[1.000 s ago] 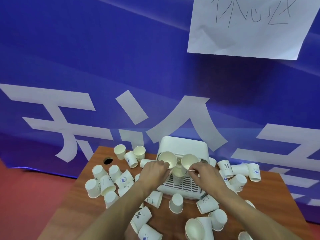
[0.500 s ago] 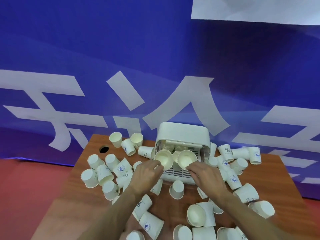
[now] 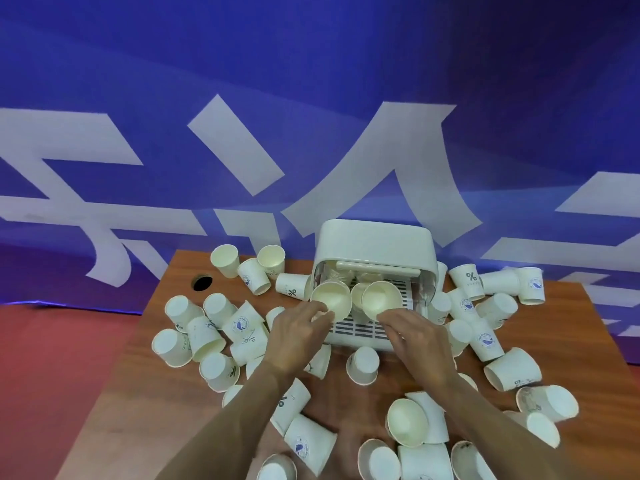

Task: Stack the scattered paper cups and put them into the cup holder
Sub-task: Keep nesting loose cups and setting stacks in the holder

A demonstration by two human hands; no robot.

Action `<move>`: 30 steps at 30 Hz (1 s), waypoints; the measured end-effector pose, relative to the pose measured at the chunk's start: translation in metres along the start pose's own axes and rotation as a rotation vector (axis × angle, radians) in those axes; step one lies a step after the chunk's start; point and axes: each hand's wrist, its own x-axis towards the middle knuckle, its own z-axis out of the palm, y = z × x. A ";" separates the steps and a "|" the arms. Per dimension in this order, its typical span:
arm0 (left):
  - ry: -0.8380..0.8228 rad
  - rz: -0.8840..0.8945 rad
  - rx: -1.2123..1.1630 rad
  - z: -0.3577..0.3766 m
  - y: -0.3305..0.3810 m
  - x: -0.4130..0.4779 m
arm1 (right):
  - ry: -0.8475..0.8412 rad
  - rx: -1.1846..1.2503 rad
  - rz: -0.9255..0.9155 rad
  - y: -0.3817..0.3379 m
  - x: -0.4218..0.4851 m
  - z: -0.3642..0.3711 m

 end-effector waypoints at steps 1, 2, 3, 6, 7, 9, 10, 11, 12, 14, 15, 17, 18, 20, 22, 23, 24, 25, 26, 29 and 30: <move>0.003 -0.006 -0.005 0.002 0.000 0.003 | 0.000 0.000 0.007 0.001 0.001 0.003; 0.006 -0.010 -0.009 0.004 -0.001 0.006 | 0.004 -0.001 0.011 0.002 0.003 0.005; 0.008 -0.007 -0.010 0.007 -0.002 0.008 | 0.009 0.002 0.013 0.003 0.004 0.008; 0.006 0.012 -0.004 0.014 -0.005 0.013 | 0.032 0.017 0.006 0.006 0.008 0.016; 0.002 0.015 -0.003 0.017 -0.006 0.013 | 0.040 0.023 -0.001 0.007 0.008 0.020; 0.000 0.008 -0.006 0.022 -0.010 0.012 | 0.050 0.029 -0.009 0.010 0.007 0.026; 0.001 0.002 -0.008 0.024 -0.012 0.011 | 0.054 0.030 -0.010 0.011 0.007 0.029; -0.001 -0.001 -0.010 0.026 -0.013 0.010 | 0.056 0.029 -0.011 0.012 0.006 0.031; -0.005 -0.002 -0.009 0.028 -0.015 0.009 | 0.058 0.026 -0.010 0.012 0.006 0.033; -0.016 -0.007 -0.004 0.030 -0.017 0.008 | 0.065 0.021 -0.002 0.014 0.006 0.037; -0.025 -0.014 -0.001 0.031 -0.019 0.007 | 0.071 0.020 0.000 0.014 0.006 0.038; -0.046 -0.029 0.007 0.033 -0.022 0.008 | 0.083 0.019 -0.005 0.016 0.008 0.040; -0.055 -0.032 0.011 0.034 -0.023 0.009 | 0.085 0.020 -0.010 0.016 0.009 0.040; -0.066 -0.028 0.015 0.036 -0.026 0.012 | 0.088 0.025 -0.018 0.017 0.011 0.041; -0.076 -0.022 0.012 0.039 -0.027 0.014 | 0.091 0.033 -0.023 0.018 0.014 0.042; -0.086 -0.022 0.013 0.040 -0.027 0.015 | 0.092 0.034 -0.024 0.018 0.014 0.043; -0.099 -0.023 0.016 0.041 -0.027 0.015 | 0.091 0.032 -0.023 0.017 0.014 0.043; -0.110 -0.025 0.019 0.042 -0.026 0.016 | 0.089 0.031 -0.021 0.017 0.014 0.044; -0.117 -0.029 0.022 0.043 -0.026 0.016 | 0.086 0.029 -0.016 0.016 0.014 0.045; -0.105 -0.015 0.023 0.042 -0.024 0.016 | 0.086 0.020 -0.013 0.014 0.013 0.046; -0.094 -0.003 0.018 0.042 -0.024 0.016 | 0.085 0.017 -0.011 0.014 0.013 0.046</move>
